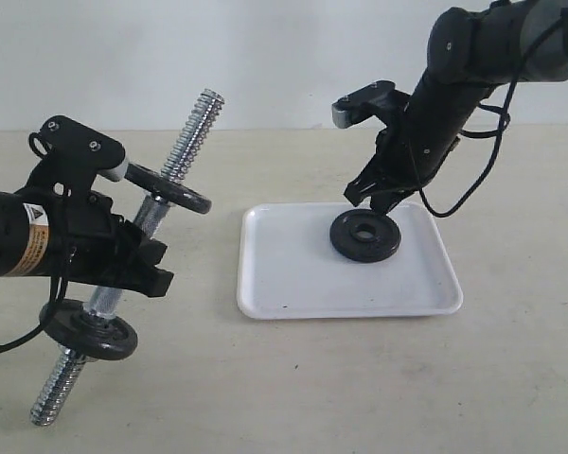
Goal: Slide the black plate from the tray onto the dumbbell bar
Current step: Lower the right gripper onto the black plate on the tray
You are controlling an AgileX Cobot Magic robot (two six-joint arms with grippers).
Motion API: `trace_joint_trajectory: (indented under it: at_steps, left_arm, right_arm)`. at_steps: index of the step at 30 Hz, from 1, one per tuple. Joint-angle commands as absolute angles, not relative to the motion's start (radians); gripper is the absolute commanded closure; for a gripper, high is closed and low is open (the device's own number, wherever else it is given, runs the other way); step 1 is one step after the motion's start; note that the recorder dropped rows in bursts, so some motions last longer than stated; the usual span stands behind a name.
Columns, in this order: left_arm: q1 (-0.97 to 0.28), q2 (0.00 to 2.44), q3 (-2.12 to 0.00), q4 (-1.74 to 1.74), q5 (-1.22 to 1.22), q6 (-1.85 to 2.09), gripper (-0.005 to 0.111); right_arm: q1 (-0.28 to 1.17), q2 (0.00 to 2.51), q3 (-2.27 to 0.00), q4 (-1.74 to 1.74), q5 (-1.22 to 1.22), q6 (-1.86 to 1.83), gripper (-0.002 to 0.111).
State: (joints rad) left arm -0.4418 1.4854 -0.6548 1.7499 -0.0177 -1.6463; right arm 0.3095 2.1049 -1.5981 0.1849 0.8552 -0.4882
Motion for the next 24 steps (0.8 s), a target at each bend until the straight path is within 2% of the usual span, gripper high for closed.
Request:
trace_joint_trajectory:
  at_steps: [1, 7, 17, 20, 24]
  left_arm:
    - [-0.442, 1.427, -0.692, 1.744, 0.000, -1.655, 0.102]
    - [-0.442, 1.427, -0.692, 1.744, 0.000, -1.652, 0.102]
    - [-0.442, 1.427, -0.692, 1.744, -0.005, -1.652, 0.102]
    - [-0.442, 1.427, -0.692, 1.744, -0.008, -1.652, 0.102]
    - [-0.442, 1.427, -0.692, 1.744, -0.008, -1.650, 0.102]
  right_arm:
    - [0.310, 2.142, -1.669, 0.170, 0.928, -0.481, 0.104]
    - [0.325, 2.185, -1.739, 0.157, 0.978, -0.481, 0.104]
    - [0.430, 2.257, -1.833, -0.045, 1.030, -0.409, 0.102]
    - [0.429, 2.277, -1.850, -0.050, 1.056, -0.397, 0.084]
    - [0.429, 2.291, -1.855, -0.128, 1.050, -0.318, 0.033]
